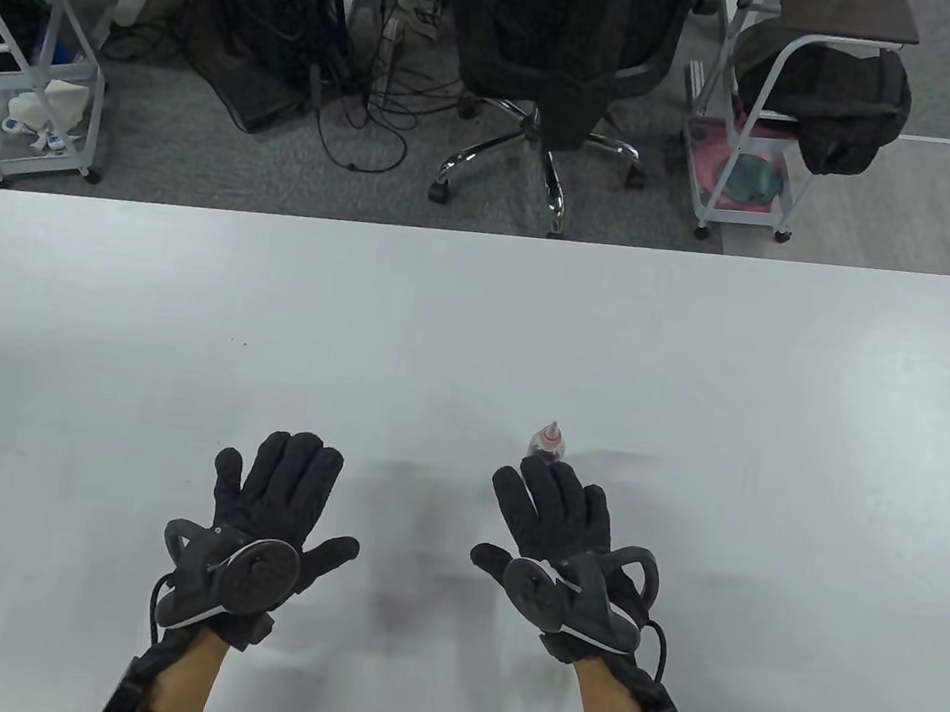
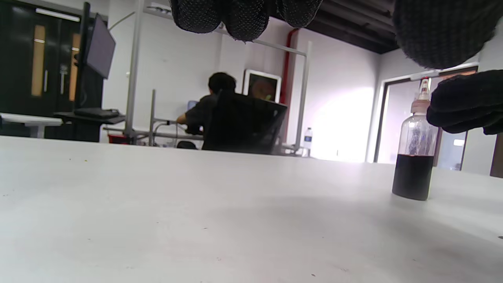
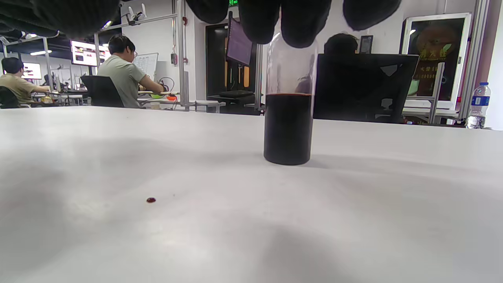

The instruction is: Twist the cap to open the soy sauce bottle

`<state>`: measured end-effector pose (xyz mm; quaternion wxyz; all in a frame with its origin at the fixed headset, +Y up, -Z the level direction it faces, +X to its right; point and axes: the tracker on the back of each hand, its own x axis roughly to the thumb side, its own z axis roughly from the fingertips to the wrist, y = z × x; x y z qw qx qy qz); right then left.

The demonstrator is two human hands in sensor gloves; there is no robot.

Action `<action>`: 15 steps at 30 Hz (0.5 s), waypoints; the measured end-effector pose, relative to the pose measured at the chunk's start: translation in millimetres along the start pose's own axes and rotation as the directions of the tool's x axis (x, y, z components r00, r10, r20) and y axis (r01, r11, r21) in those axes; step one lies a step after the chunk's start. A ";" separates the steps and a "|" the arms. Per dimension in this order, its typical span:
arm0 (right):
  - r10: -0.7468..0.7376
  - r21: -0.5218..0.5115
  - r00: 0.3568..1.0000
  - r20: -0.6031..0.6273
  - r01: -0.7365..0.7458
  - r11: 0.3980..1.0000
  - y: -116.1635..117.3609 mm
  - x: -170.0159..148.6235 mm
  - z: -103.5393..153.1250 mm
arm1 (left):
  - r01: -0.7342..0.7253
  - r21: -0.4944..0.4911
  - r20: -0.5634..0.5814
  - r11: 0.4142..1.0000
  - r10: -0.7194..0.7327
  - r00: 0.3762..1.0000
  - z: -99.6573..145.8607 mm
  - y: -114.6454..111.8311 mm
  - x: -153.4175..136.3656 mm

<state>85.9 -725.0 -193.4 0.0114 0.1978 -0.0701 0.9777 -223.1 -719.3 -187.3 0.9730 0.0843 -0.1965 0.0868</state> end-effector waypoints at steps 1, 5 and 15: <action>-0.004 0.007 1.000 0.001 0.004 1.000 0.2 0.3 -0.2 | 0.000 -0.003 0.001 1.000 0.000 1.000 0.2 -0.1 0.3; 0.002 0.017 1.000 0.003 -0.002 1.000 0.1 1.5 -0.4 | 0.001 -0.005 -0.001 1.000 -0.001 1.000 1.3 0.1 1.3; -0.005 -0.038 1.000 -0.007 0.005 0.999 -2.7 -0.4 0.7 | -0.004 -0.014 0.006 1.000 0.005 1.000 1.9 -1.3 4.7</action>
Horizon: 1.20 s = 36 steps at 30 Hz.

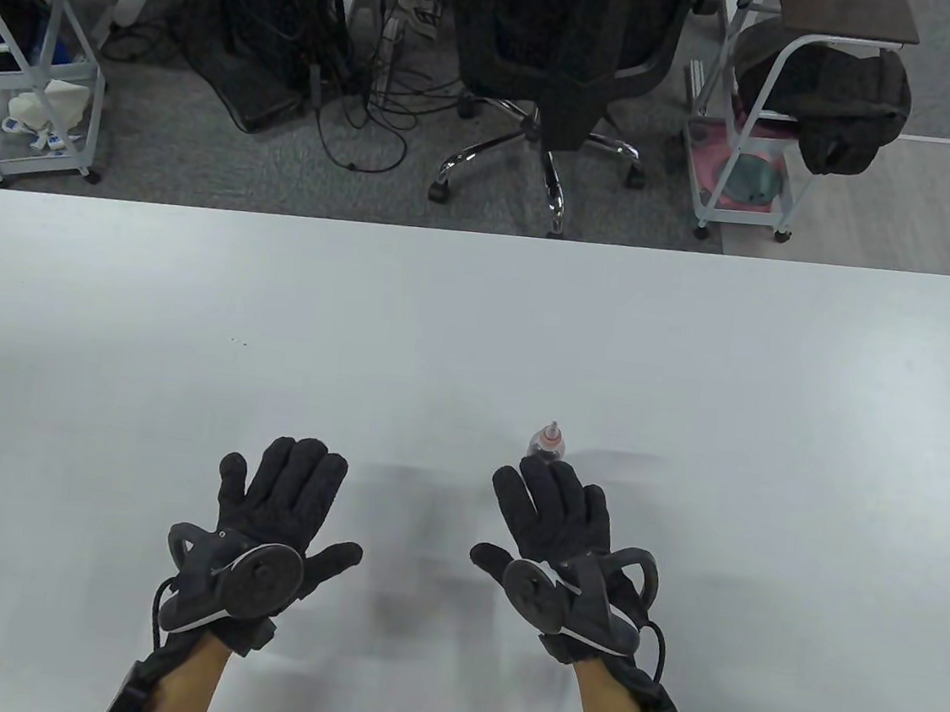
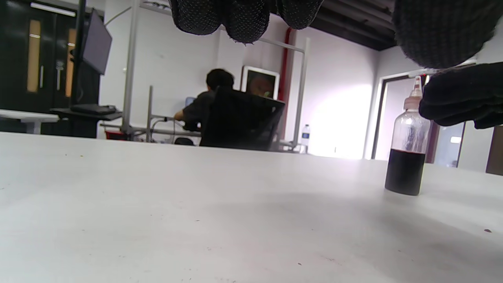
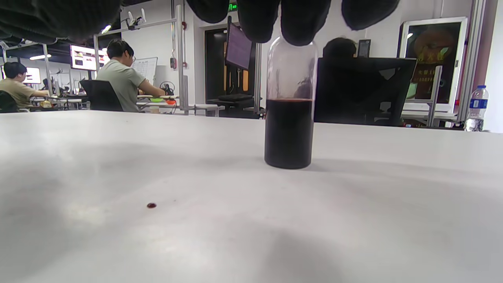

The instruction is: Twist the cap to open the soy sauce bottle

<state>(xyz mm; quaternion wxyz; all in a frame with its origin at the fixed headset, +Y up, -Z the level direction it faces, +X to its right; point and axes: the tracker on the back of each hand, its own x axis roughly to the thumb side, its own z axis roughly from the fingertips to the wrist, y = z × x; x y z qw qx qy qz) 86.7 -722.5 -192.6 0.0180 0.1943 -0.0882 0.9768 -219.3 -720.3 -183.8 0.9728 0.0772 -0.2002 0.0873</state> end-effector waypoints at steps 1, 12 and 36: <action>-0.008 -0.020 1.000 -0.004 0.008 1.000 -1.6 -1.1 0.5 | -0.002 0.000 0.000 1.000 0.002 1.000 0.1 0.1 0.0; -0.068 -0.226 0.991 -0.119 0.040 0.973 -10.3 -29.2 1.5 | -0.003 0.000 0.004 1.000 0.003 1.000 0.4 0.2 0.5; -0.446 -0.061 0.802 -0.397 0.462 0.885 49.9 -76.7 -57.8 | -0.067 -0.022 -0.021 0.998 0.067 0.998 3.8 -0.1 -10.5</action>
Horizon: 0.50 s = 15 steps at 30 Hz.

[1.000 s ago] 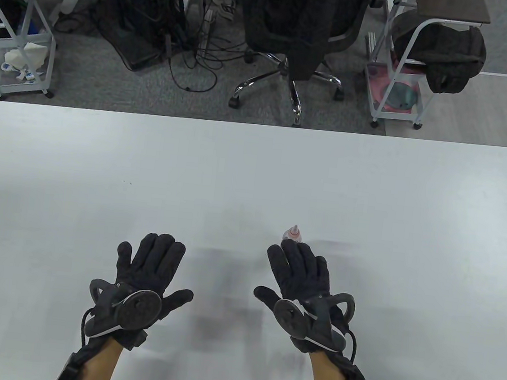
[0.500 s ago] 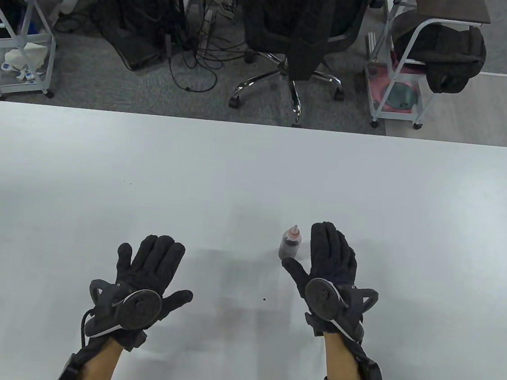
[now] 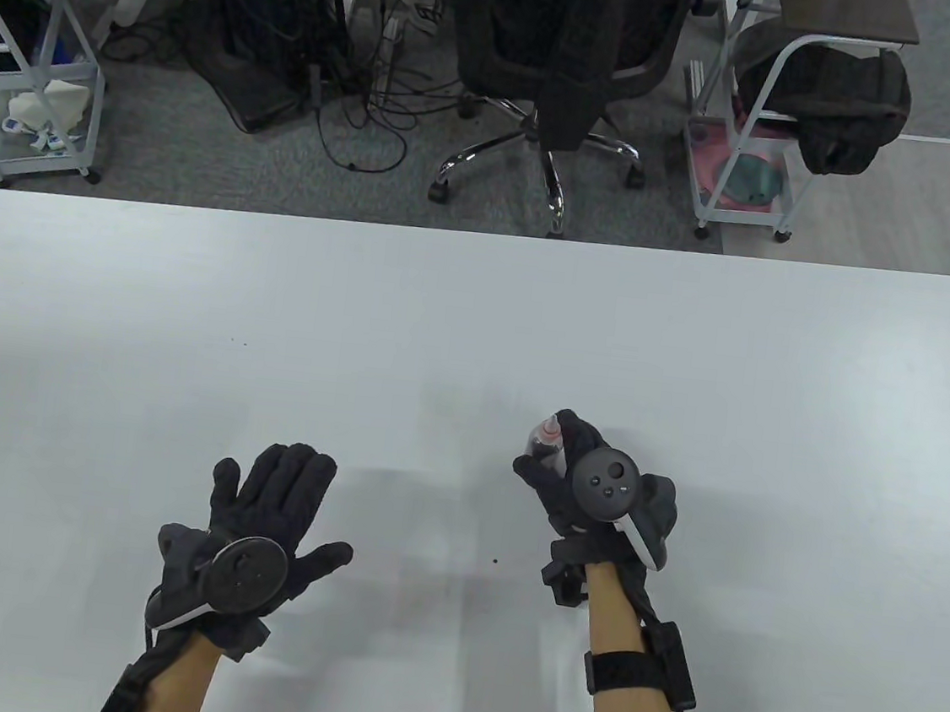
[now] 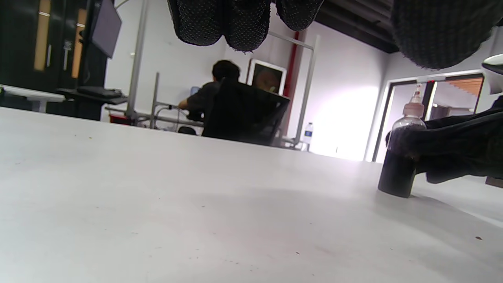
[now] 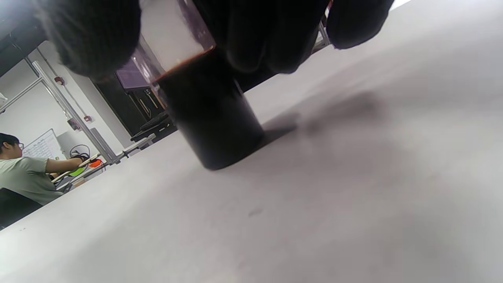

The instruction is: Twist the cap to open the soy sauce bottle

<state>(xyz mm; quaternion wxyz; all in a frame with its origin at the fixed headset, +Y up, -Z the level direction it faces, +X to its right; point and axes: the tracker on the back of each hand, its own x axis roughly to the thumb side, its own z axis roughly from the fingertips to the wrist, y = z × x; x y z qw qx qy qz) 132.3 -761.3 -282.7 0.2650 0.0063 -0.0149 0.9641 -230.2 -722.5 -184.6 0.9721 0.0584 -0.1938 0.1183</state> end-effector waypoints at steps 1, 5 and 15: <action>-0.035 -0.006 0.999 0.011 0.035 0.999 1.1 0.8 -0.1 | 0.005 -0.001 0.004 1.000 -0.005 1.000 -0.4 -0.4 0.7; -0.022 0.008 0.998 0.057 0.021 1.000 0.6 5.9 3.5 | 0.001 0.002 0.011 1.000 -0.001 1.000 -0.3 -0.3 0.9; 0.053 0.018 0.981 0.186 -0.058 0.998 -19.7 33.5 41.3 | -0.062 0.031 0.081 0.998 0.059 0.995 -0.3 -2.0 15.9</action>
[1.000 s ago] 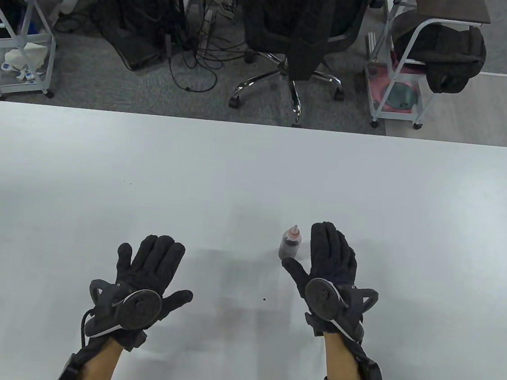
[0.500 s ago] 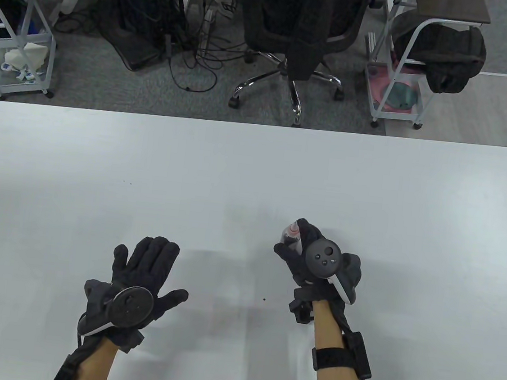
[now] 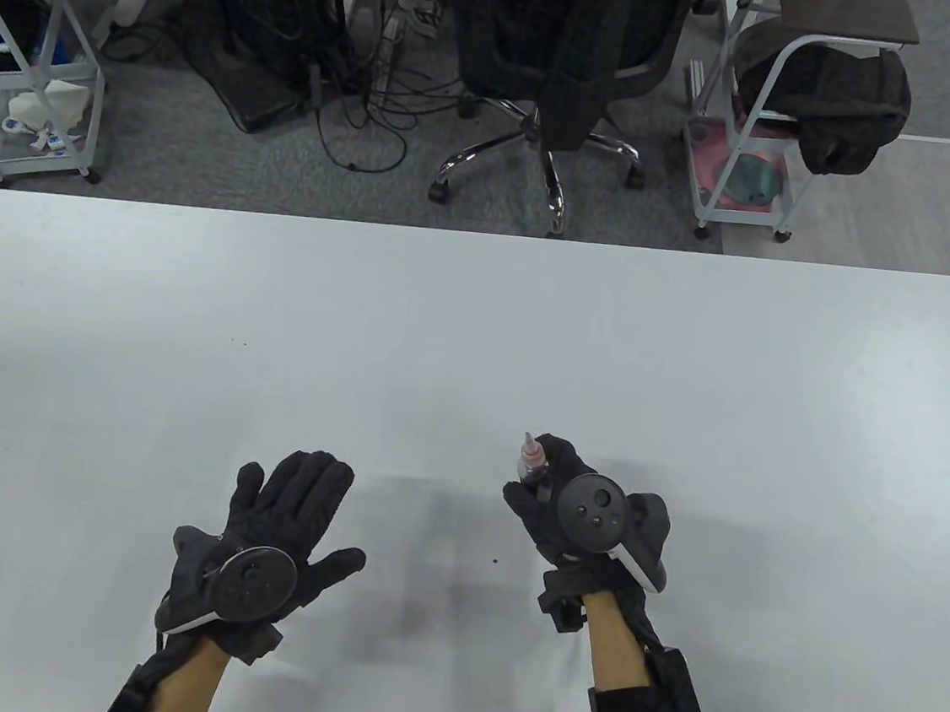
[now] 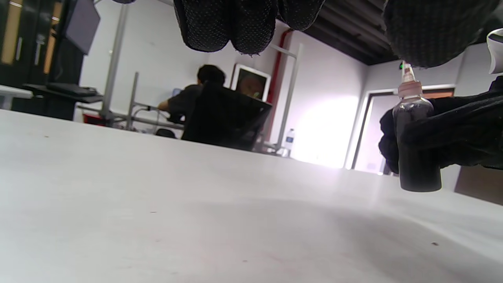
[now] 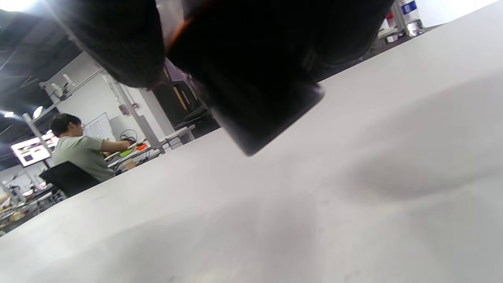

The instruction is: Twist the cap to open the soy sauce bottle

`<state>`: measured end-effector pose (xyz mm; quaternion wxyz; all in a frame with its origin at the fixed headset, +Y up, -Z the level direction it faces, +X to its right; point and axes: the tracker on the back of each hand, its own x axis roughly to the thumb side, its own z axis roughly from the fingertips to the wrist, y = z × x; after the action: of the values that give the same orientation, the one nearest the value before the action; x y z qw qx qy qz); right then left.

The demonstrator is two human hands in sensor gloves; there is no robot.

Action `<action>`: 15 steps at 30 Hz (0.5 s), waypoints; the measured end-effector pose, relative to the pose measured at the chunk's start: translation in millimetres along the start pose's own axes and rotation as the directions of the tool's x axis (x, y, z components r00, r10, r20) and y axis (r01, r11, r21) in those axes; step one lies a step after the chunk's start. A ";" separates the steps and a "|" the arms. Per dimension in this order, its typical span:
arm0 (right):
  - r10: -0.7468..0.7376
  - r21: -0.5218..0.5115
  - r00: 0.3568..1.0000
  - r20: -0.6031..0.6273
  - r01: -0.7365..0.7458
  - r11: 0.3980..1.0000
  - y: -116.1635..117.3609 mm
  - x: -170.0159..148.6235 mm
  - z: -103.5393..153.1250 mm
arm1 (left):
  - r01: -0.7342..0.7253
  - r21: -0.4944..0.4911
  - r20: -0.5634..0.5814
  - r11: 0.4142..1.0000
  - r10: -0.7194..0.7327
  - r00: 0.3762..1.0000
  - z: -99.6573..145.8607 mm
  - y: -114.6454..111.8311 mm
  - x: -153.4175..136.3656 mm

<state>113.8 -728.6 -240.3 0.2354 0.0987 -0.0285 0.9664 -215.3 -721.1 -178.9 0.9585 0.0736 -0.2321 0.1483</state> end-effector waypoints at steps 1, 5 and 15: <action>0.001 -0.002 1.000 0.005 -0.001 1.000 -0.5 1.8 2.7 | -0.008 0.004 0.009 1.000 0.008 1.000 -0.2 -0.3 1.9; -0.023 0.009 0.998 0.053 0.023 1.000 -1.3 12.9 22.0 | -0.003 0.026 0.063 1.000 0.001 0.998 -0.4 -1.8 13.2; -0.059 0.127 0.967 0.250 0.028 0.992 12.6 36.8 52.5 | 0.012 0.130 0.164 0.991 -0.033 0.986 6.2 1.1 40.9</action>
<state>85.3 -728.6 -181.5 0.2445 0.2360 0.0030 0.9405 -183.6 -711.2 -154.2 0.9307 0.1500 -0.3000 0.1456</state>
